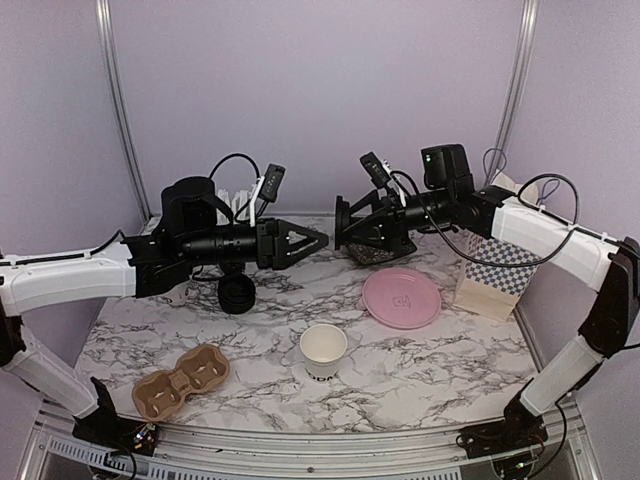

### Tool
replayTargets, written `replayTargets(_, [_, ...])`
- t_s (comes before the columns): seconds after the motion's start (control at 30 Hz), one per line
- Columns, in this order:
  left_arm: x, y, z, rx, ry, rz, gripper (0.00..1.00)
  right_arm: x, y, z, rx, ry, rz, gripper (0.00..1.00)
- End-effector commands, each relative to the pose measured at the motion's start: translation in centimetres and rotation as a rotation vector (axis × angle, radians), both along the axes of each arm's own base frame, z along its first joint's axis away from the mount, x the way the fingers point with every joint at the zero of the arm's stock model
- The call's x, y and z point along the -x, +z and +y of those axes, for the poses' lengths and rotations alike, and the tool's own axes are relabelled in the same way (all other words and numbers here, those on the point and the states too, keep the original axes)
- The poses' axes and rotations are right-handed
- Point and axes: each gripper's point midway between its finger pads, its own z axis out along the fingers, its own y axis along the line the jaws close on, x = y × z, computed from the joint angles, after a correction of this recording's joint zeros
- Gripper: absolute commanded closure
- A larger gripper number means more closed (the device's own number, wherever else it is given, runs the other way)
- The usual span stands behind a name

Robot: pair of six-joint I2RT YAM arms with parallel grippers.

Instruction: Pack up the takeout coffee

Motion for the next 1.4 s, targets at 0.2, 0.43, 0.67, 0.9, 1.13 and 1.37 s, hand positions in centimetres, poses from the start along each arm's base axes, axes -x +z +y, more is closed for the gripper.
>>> replayTargets(0.2, [-1.6, -13.5, 9.5, -0.564, 0.379, 0.093, 0.25, 3.5, -7.1, -2.4, 0.385, 0.13, -0.201, 0.36])
replayTargets(0.43, [-3.4, -14.7, 11.6, -0.601, 0.526, 0.09, 0.25, 5.8, -10.1, -1.4, 0.6, 0.251, -0.267, 0.35])
replayTargets(0.67, [-3.8, -15.1, 11.9, -0.596, 0.555, 0.097, 0.24, 8.0, -13.2, -0.3, 0.729, 0.345, -0.26, 0.35])
replayTargets(0.9, [-3.8, -15.0, 11.9, -0.575, 0.558, 0.096, 0.24, 8.5, -14.3, 0.7, 0.78, 0.372, -0.265, 0.35])
replayTargets(1.13, [-3.7, -15.4, 12.3, -0.575, 0.568, 0.098, 0.24, 8.6, -15.4, 1.1, 0.816, 0.382, -0.251, 0.34])
replayTargets(1.37, [-3.7, -15.5, 12.8, -0.572, 0.579, 0.097, 0.24, 8.4, -15.7, 1.6, 0.828, 0.376, -0.246, 0.34])
